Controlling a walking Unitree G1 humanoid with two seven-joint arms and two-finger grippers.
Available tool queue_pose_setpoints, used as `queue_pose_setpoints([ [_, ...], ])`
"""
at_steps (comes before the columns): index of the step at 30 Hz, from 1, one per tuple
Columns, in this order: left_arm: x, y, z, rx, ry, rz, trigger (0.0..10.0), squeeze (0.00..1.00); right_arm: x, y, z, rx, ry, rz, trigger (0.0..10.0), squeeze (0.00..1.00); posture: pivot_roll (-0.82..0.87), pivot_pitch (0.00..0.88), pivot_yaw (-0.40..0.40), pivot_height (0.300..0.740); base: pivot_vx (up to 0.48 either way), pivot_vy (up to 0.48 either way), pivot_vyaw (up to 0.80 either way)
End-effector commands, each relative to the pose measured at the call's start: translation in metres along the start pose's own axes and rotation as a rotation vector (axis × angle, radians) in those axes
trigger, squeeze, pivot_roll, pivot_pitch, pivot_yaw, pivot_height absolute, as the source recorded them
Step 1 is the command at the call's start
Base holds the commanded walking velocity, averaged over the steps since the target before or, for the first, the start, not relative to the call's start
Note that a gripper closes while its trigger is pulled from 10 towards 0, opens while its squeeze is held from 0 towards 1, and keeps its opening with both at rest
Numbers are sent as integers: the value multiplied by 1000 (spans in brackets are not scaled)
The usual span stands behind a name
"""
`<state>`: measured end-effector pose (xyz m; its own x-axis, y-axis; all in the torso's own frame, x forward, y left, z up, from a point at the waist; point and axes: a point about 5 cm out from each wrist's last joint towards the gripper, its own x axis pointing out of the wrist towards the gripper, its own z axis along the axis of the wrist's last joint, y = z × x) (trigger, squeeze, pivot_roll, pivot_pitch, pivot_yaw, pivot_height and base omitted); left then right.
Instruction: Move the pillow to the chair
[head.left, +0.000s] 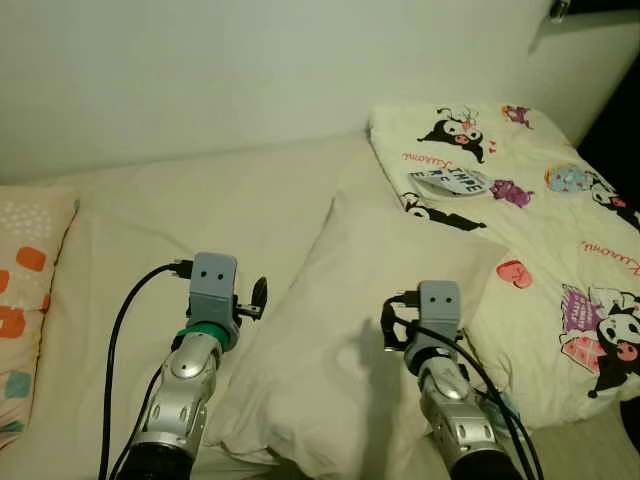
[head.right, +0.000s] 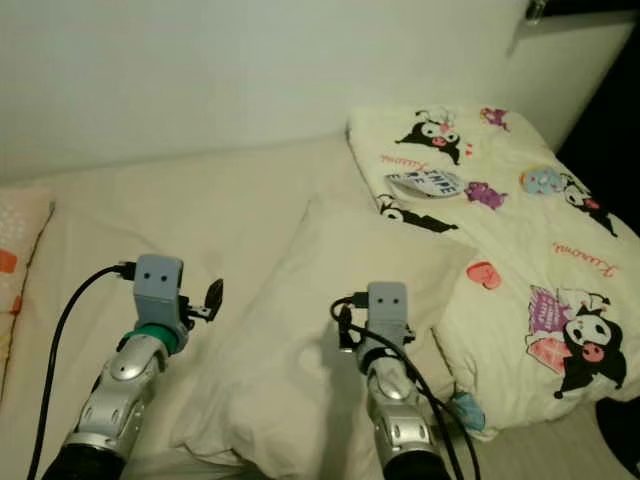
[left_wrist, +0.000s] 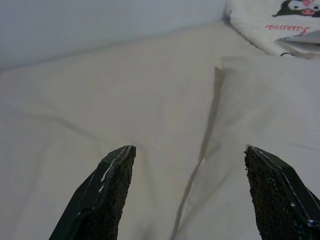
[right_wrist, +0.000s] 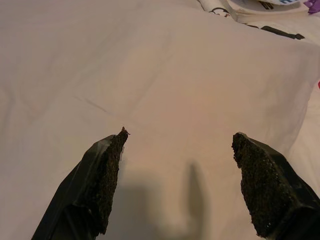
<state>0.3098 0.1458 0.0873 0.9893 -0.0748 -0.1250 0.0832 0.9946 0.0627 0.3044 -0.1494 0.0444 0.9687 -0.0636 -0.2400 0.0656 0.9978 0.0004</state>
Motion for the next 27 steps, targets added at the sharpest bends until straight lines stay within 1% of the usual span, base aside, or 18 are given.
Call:
queue_pose_setpoints([
  [1,-2,1,-6,7,24,13,10000,0,-1,-1,-6,7,32,-2,10000,0,92,5,75,705,0,0,0],
  [19,-4,3,-10,16,38,28,10000,0,1,2,-7,0,43,16,10000,0,94,9,74,651,0,0,0],
  [27,-7,3,-12,18,46,38,10000,0,0,3,-8,-6,47,25,10000,0,97,21,63,617,0,0,0],
])
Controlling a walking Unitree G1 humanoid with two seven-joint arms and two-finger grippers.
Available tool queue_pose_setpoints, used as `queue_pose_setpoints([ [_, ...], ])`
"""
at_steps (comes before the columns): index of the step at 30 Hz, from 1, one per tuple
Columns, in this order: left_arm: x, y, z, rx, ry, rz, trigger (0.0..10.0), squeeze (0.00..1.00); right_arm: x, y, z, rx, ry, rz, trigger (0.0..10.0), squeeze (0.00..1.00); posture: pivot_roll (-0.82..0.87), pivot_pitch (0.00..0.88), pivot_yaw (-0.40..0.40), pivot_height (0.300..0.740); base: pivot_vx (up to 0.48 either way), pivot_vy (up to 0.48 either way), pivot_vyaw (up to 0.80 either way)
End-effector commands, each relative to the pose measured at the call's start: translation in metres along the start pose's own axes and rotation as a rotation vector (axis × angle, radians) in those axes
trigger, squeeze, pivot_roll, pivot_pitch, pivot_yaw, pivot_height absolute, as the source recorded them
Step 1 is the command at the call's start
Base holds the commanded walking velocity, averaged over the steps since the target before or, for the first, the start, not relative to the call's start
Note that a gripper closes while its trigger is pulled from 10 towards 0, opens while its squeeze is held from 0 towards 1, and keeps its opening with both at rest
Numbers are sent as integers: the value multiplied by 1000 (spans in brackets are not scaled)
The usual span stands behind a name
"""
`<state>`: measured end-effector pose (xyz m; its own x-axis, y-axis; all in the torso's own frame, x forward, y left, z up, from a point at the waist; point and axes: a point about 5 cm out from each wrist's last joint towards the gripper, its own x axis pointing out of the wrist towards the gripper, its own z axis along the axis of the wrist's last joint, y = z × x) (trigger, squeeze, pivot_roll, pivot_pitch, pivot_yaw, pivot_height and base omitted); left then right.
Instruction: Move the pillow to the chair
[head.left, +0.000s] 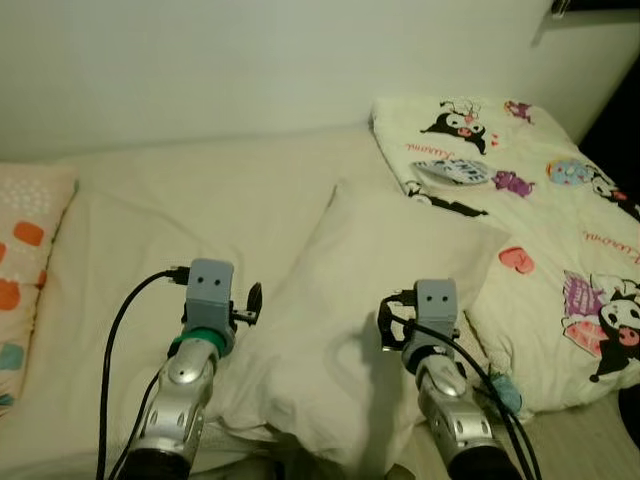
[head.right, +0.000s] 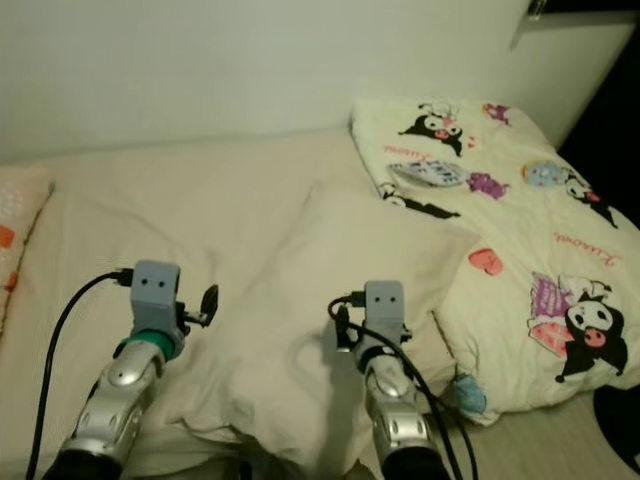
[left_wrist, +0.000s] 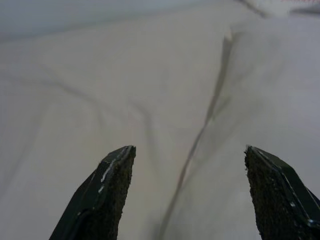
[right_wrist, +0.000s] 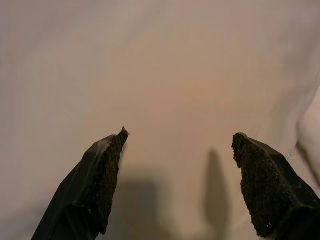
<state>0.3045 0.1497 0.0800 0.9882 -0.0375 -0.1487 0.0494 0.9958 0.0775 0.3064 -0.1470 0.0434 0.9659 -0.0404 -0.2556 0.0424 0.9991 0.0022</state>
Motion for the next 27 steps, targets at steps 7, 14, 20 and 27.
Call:
queue_pose_setpoints([
  [7,-4,1,-6,10,23,8,10000,0,-3,1,-7,-5,26,8,10000,0,95,24,64,612,0,0,0],
  [14,-4,0,-6,7,24,9,10000,0,-4,1,-8,-8,28,15,10000,0,95,28,61,612,0,0,0],
  [20,-6,0,-7,3,26,14,10000,0,-2,2,-6,-12,28,27,10000,0,95,31,54,612,0,0,0],
  [27,-4,14,-10,-22,28,55,10000,0,1,4,-3,44,30,37,10000,0,82,35,42,612,0,0,0],
])
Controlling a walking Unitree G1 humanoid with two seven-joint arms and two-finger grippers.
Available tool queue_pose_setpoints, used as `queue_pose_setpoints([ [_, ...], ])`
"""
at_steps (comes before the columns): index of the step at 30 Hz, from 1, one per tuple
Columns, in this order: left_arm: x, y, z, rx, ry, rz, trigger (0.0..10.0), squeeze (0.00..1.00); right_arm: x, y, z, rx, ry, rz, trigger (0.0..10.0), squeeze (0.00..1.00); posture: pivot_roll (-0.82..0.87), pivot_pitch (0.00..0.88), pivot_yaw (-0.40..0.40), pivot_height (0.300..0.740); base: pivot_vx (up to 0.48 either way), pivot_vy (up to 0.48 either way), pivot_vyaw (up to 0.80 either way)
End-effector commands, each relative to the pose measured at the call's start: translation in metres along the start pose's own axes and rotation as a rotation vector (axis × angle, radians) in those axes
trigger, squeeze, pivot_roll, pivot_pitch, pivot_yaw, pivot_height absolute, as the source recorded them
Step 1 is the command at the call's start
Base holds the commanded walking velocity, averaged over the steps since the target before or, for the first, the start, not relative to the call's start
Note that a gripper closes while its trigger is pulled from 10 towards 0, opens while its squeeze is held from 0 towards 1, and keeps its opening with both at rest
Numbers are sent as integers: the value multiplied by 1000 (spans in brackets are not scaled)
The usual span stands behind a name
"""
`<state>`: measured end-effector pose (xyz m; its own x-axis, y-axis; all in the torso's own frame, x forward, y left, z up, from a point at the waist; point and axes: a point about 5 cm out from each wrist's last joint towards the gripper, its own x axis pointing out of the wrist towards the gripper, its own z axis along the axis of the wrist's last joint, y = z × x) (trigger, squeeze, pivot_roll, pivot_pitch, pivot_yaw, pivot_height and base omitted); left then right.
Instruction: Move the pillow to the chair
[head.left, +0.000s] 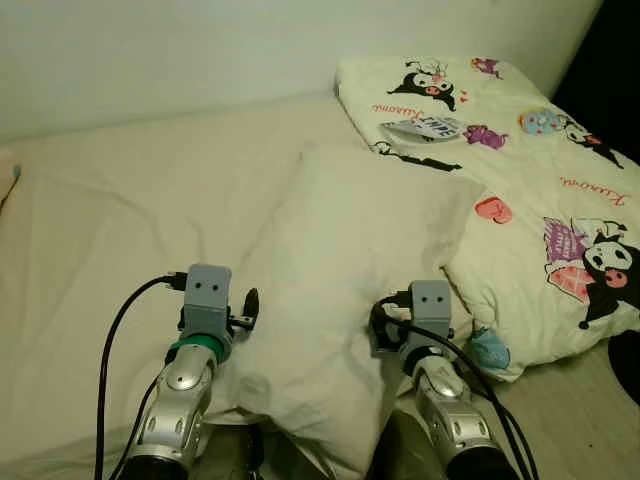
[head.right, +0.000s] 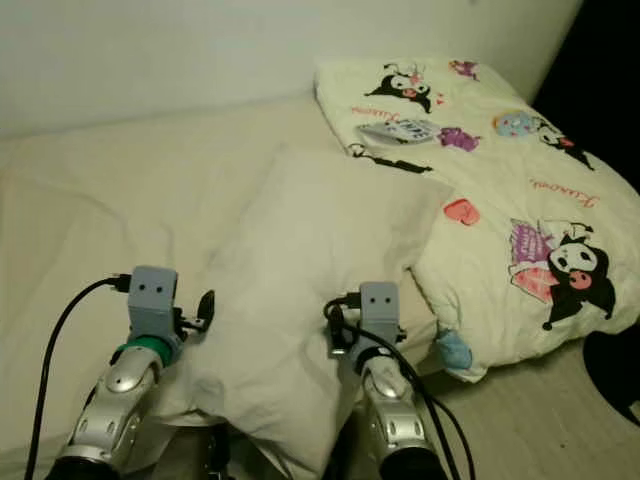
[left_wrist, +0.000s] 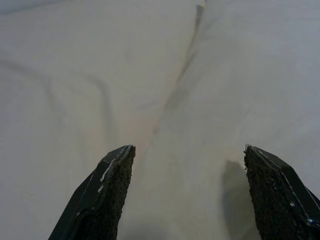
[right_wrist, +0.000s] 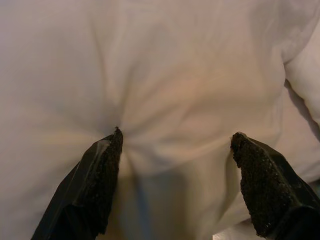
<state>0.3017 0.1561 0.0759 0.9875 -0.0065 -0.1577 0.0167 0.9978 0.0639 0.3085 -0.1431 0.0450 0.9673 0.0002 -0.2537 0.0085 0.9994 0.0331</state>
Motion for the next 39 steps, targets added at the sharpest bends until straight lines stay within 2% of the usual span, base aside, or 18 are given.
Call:
queue_pose_setpoints([
  [1,1,15,-5,-25,13,32,10000,0,2,-1,-3,66,31,-10,10000,0,79,40,36,612,0,0,0],
  [2,5,26,-6,-96,-18,17,10000,0,5,-3,0,164,30,-31,10000,0,75,48,24,612,0,0,0],
  [3,5,26,-6,-96,-18,17,10000,0,5,-3,0,164,30,-31,10000,0,75,48,24,612,0,0,0],
  [4,8,33,-6,-145,-26,15,10000,616,7,-4,3,232,23,-41,10000,0,68,66,13,612,0,0,0],
  [5,10,39,-7,-206,-32,19,10000,1000,9,-5,6,299,13,-52,10000,325,68,66,13,612,0,0,0],
  [6,17,50,-9,-280,-31,20,10000,1000,13,-7,15,465,-25,-60,10000,1000,56,85,4,612,0,0,0],
  [12,25,61,-14,-298,27,1,10000,1000,17,-13,22,576,-35,-69,10000,1000,23,124,-6,612,0,0,0],
  [17,29,63,-18,-324,86,-44,10000,1000,12,-18,24,562,-54,-42,10000,1000,-29,167,13,612,0,0,0],
  [24,30,65,-21,-321,107,-51,10000,1000,6,-22,21,593,-47,-20,10000,1000,-51,187,33,612,0,0,0],
  [26,31,70,-20,-313,107,-18,10000,1000,-2,-24,13,608,-29,13,10000,1000,-72,198,58,612,0,0,0],
  [27,32,76,-18,-264,104,32,10000,1000,-7,-24,8,625,-2,39,10000,1000,-81,201,66,612,0,0,0],
  [28,32,76,-18,-264,104,32,10000,1000,-7,-24,8,625,-2,39,10000,1000,-81,201,66,612,0,0,0],
  [30,32,86,-14,-227,90,122,10000,1000,-16,-19,-1,675,62,139,10000,1000,-92,202,69,612,0,0,0],
  [32,32,96,-10,-255,64,202,10000,1000,-28,-14,-2,724,95,248,10000,1000,-100,210,69,612,0,0,0],
  [35,33,103,-5,-284,33,252,10000,1000,-38,-17,-1,748,100,305,10000,1000,-113,222,67,612,0,0,0],
  [39,37,101,3,-364,-5,220,10000,1000,-45,-26,-3,760,92,305,10000,1000,-123,237,63,612,0,0,0],
])
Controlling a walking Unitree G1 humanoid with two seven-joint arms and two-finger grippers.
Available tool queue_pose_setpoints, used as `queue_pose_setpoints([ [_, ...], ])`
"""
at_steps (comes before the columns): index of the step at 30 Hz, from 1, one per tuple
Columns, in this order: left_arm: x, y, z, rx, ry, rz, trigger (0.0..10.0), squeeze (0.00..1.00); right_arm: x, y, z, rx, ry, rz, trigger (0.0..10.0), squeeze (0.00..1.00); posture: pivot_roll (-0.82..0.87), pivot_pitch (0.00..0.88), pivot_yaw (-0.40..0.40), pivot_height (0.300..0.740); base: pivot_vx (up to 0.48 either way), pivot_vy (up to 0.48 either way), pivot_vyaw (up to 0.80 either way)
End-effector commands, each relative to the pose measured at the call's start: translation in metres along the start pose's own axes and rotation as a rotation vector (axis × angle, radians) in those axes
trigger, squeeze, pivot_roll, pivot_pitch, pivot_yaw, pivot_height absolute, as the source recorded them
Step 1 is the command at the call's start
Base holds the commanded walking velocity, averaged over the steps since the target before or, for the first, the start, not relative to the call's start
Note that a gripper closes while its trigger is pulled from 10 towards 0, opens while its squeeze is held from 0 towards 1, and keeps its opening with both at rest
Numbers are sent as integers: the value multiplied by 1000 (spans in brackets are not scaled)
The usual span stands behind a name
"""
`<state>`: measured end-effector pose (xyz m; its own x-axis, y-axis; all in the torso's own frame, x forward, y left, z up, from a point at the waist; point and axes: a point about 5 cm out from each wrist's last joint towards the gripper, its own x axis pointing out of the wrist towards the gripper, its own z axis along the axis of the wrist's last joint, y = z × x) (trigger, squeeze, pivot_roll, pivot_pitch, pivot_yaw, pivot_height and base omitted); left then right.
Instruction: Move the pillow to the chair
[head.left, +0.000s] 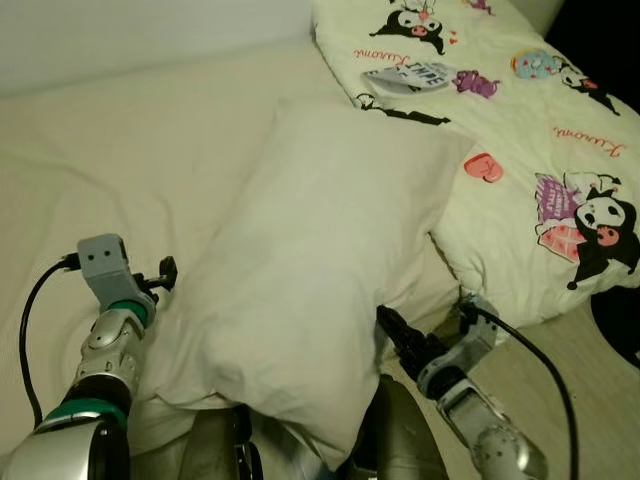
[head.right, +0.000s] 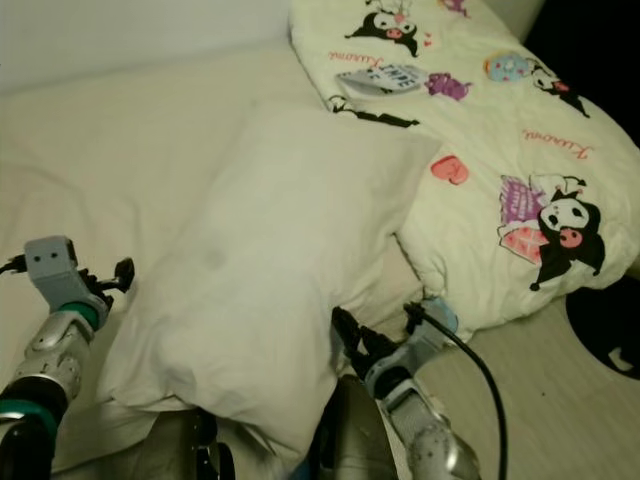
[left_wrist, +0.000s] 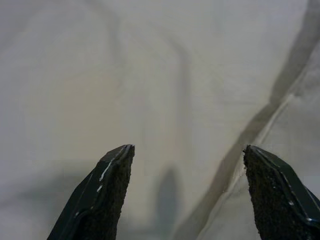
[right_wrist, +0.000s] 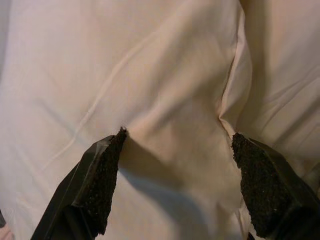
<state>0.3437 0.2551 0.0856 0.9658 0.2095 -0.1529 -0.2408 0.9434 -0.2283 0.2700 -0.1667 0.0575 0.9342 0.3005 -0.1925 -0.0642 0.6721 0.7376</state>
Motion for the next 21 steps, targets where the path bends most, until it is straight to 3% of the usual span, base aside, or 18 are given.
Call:
queue_pose_setpoints([
  [1,-2,4,-6,-31,21,6,10000,1000,-5,-5,-4,22,11,-7,10000,1000,-123,237,63,612,0,0,0],
  [3,-1,-4,-7,-116,41,-64,10000,1000,-8,-10,-1,96,-31,-22,10000,1000,-130,246,61,612,0,0,0],
  [5,-1,-9,-11,-148,62,-105,10000,1000,-8,-9,0,116,-50,-19,10000,1000,-134,253,69,612,0,0,0],
  [12,-10,-34,-40,-194,173,-223,10000,1000,-3,4,-3,90,-69,3,10000,1000,-141,258,77,612,0,0,0],
  [13,-13,-44,-50,-252,215,-261,10000,1000,-1,9,-8,90,-55,20,10000,1000,-139,257,79,612,0,0,0],
  [15,-13,-44,-50,-252,215,-261,10000,1000,-1,9,-8,90,-55,20,10000,1000,-139,257,79,612,0,0,0],
  [19,-28,-81,-76,-498,388,-450,10000,1000,8,29,-27,82,27,92,10000,1000,-121,247,72,612,0,0,0],
  [21,-31,-85,-78,-527,417,-487,10000,1000,9,32,-29,81,36,101,10000,1000,-121,247,72,612,0,0,0],
])
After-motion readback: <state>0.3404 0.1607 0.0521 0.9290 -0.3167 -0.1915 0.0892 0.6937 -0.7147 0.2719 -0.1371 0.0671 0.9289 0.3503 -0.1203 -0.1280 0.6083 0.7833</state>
